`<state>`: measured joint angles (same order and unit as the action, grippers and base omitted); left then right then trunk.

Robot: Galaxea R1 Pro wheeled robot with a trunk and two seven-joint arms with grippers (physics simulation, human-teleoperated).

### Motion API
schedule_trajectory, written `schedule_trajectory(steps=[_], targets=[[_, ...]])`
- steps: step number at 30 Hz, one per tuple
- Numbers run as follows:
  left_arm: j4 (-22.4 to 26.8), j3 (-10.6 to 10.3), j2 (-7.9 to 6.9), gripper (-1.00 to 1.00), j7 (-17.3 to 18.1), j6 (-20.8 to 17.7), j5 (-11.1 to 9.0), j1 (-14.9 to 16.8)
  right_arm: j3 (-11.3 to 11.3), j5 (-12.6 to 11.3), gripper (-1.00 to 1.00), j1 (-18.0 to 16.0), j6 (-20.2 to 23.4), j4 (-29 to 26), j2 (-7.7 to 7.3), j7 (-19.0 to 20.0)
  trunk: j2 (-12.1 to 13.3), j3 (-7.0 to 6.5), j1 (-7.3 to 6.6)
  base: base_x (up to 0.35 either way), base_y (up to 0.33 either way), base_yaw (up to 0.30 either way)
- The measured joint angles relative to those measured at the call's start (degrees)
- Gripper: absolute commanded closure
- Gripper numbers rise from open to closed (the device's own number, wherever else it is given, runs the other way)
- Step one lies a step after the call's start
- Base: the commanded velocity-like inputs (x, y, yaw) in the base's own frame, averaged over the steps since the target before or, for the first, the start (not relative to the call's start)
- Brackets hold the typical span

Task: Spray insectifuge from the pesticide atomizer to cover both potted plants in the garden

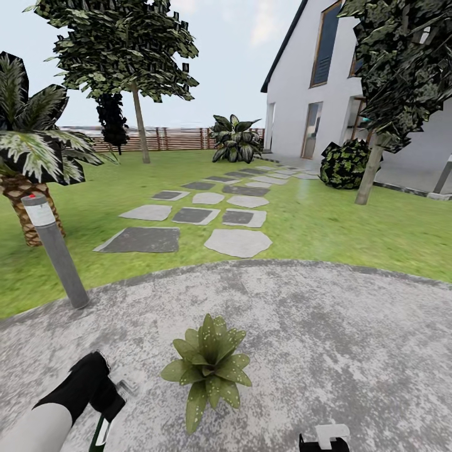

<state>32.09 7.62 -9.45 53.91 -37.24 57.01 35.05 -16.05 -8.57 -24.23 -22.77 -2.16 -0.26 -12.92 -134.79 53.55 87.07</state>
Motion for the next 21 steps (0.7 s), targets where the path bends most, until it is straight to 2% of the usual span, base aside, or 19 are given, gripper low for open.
schedule_trajectory(steps=[2,6,8,9,11,15,17,18,19,21], targets=[[-0.4,-0.1,-0.87,1.00,0.1,0.1,0.1,-0.2,0.0,0.0,-1.00,0.0,0.0,0.0,0.00,0.0,0.0,0.00,0.00,0.000,0.000,0.000],[-2.2,-1.7,-3.84,1.00,0.6,0.1,-0.1,-0.3,0.0,0.0,-1.00,0.0,0.0,0.0,0.00,0.0,0.0,0.00,0.00,0.000,0.000,0.000],[-2.4,-2.5,-4.11,1.00,1.0,0.1,-0.3,-0.3,0.0,0.0,-1.00,0.0,0.0,0.0,0.00,0.0,0.0,0.00,0.00,0.000,0.000,0.000],[-2.5,-2.9,-4.06,1.00,1.1,0.1,-0.3,-0.4,0.0,0.0,-1.00,0.0,0.0,0.0,0.00,0.0,0.0,0.00,0.00,0.000,0.000,0.000],[-2.3,-4.2,-3.02,1.00,1.3,0.0,-0.5,-0.3,0.0,0.0,-1.00,0.0,-0.1,0.0,0.00,0.0,0.0,0.00,0.00,0.000,0.000,0.000],[-1.9,-5.5,0.50,1.00,1.8,-0.2,-0.5,0.2,0.0,0.0,-1.00,0.0,0.0,0.0,0.00,0.0,0.0,0.00,0.00,0.000,0.000,0.000],[-1.8,-5.9,1.87,1.00,3.8,-0.2,-0.4,0.5,-0.1,-0.1,-1.00,0.0,-0.1,-0.1,0.04,0.0,0.0,0.00,0.00,0.000,0.000,0.000],[-1.8,-6.2,1.96,1.00,5.0,-0.1,-0.1,0.5,0.0,-0.1,-1.00,0.0,-0.1,-0.2,0.08,0.0,0.0,0.00,0.00,0.000,0.000,0.000],[-1.6,-7.0,1.14,1.00,8.5,-0.1,0.1,0.6,0.0,-0.1,-1.00,0.0,-0.1,-0.3,0.16,0.1,0.0,0.00,0.00,0.000,0.000,0.000],[-1.5,-7.1,-0.06,1.00,9.1,0.0,0.2,0.5,0.0,-0.1,-1.00,0.0,-0.1,-0.3,0.17,0.0,0.0,0.00,0.00,0.000,0.096,-0.029]])
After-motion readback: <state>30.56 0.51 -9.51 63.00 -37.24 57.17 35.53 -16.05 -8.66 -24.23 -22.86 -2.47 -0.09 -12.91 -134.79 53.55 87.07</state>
